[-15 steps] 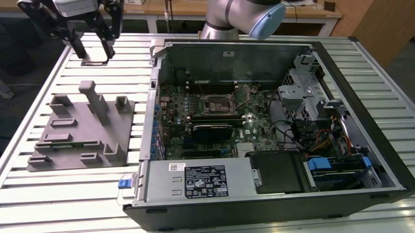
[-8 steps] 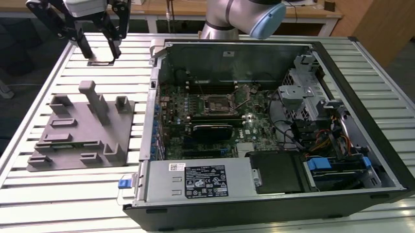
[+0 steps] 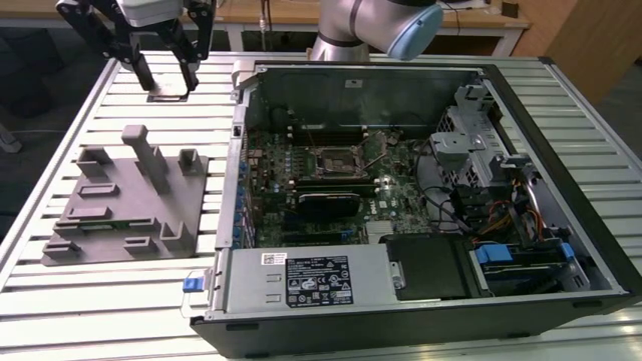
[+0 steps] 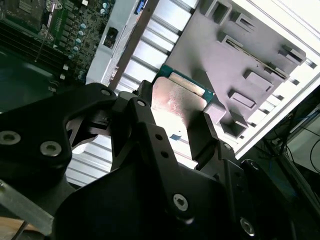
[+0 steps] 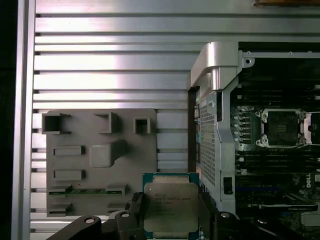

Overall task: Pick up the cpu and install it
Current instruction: 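Pick up the cpu and move it towards the insertion slot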

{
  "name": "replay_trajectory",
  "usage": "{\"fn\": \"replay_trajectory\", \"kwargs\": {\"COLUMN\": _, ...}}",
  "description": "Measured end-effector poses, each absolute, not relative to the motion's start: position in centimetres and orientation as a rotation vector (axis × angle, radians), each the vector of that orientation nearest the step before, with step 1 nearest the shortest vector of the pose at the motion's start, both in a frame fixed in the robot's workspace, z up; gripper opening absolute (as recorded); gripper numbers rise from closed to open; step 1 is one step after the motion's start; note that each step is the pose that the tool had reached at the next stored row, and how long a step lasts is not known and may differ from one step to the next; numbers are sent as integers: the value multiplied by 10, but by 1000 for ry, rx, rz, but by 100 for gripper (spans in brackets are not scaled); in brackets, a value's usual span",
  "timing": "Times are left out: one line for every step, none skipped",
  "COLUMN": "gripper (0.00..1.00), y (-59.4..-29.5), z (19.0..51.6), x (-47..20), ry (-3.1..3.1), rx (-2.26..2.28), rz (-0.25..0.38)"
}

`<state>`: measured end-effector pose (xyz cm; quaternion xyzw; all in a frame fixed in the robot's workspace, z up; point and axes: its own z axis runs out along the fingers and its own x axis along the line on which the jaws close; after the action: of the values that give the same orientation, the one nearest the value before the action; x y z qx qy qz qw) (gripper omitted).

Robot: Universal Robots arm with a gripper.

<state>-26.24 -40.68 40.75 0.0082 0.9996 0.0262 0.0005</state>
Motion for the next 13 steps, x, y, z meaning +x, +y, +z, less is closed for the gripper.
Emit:
{"fn": "replay_trajectory", "kwargs": {"gripper": 53, "y": -407, "z": 408, "x": -261, "ry": 3140, "rx": 26, "rz": 82}}
{"fn": "replay_trajectory", "kwargs": {"gripper": 53, "y": -407, "z": 407, "x": -259, "ry": 3139, "rx": 26, "rz": 82}}
{"fn": "replay_trajectory", "kwargs": {"gripper": 53, "y": -407, "z": 407, "x": -258, "ry": 3139, "rx": 26, "rz": 83}}
{"fn": "replay_trajectory", "kwargs": {"gripper": 53, "y": -407, "z": 407, "x": -256, "ry": 3139, "rx": 26, "rz": 83}}
{"fn": "replay_trajectory", "kwargs": {"gripper": 53, "y": -407, "z": 407, "x": -255, "ry": 3139, "rx": 26, "rz": 83}}
{"fn": "replay_trajectory", "kwargs": {"gripper": 53, "y": -407, "z": 407, "x": -254, "ry": 3139, "rx": 26, "rz": 82}}
{"fn": "replay_trajectory", "kwargs": {"gripper": 53, "y": -407, "z": 407, "x": -253, "ry": 3139, "rx": 26, "rz": 82}}
{"fn": "replay_trajectory", "kwargs": {"gripper": 53, "y": -407, "z": 407, "x": -251, "ry": 3139, "rx": 26, "rz": 82}}
{"fn": "replay_trajectory", "kwargs": {"gripper": 53, "y": -407, "z": 407, "x": -250, "ry": 3139, "rx": 26, "rz": 82}}
{"fn": "replay_trajectory", "kwargs": {"gripper": 53, "y": -407, "z": 407, "x": -249, "ry": 3139, "rx": 26, "rz": 82}}
{"fn": "replay_trajectory", "kwargs": {"gripper": 53, "y": -407, "z": 407, "x": -247, "ry": 3139, "rx": 26, "rz": 82}}
{"fn": "replay_trajectory", "kwargs": {"gripper": 53, "y": -407, "z": 407, "x": -246, "ry": 3139, "rx": 26, "rz": 82}}
{"fn": "replay_trajectory", "kwargs": {"gripper": 53, "y": -407, "z": 407, "x": -244, "ry": 3139, "rx": 26, "rz": 83}}
